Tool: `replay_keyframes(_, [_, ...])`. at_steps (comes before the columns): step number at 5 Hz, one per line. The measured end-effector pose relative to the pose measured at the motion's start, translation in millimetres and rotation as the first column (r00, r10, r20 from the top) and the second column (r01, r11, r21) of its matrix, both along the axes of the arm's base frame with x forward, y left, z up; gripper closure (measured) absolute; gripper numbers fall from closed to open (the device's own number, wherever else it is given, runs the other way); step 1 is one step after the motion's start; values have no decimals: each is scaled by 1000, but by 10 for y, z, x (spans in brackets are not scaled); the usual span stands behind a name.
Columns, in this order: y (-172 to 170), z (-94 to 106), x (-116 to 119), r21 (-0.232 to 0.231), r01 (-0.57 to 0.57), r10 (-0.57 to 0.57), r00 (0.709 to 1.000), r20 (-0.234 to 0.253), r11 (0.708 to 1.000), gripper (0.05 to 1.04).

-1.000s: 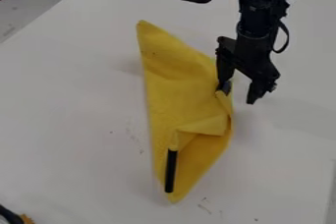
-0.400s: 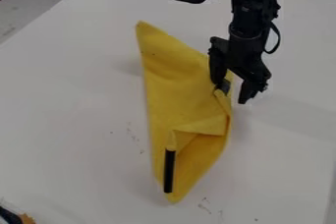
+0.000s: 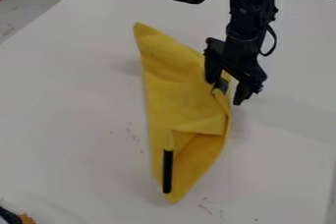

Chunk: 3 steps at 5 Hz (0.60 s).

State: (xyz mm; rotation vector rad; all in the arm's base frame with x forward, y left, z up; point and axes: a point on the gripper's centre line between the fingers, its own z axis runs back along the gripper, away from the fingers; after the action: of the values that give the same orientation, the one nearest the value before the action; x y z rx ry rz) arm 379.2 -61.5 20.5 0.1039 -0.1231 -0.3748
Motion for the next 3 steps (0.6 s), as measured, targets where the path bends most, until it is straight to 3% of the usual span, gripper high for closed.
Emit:
replay_keyframes(2, [-97, 11, 17, -47, -1, 1, 1000, 9, 999, 83])
replay_keyframes(3, [-382, 68, 97, -73, 30, -28, 999, 21, 997, 83])
